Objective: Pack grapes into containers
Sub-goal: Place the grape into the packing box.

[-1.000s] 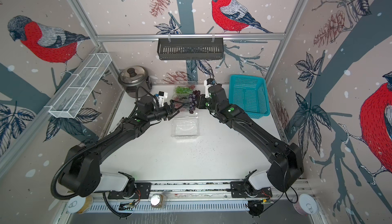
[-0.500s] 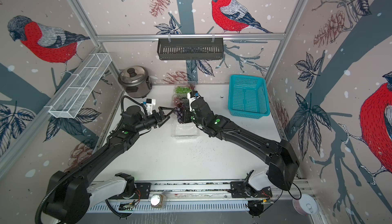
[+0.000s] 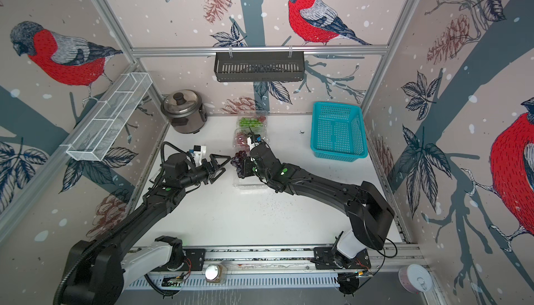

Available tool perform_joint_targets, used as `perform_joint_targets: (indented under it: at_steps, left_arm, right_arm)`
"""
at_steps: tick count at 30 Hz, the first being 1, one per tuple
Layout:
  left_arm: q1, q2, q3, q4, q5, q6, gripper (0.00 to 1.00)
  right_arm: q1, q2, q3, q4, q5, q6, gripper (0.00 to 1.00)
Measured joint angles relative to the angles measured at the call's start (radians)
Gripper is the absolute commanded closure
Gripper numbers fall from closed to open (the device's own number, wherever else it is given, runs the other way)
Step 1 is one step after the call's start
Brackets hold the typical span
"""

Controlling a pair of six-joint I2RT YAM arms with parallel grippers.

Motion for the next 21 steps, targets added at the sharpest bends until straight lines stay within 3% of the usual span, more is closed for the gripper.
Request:
perform_joint_targets:
  at_steps: [10,21]
  left_arm:
    - [0.01,-0.004,-0.031,0.014,0.007,-0.004,0.03]
    - [0.01,0.045,-0.039,0.041,0.007,-0.004,0.03]
  right_arm:
    - [-0.003,0.029,-0.092,0.13,-0.056,0.029,0.99]
    - [-0.079,0.039,-0.235,0.225,-0.104,0.073,0.99]
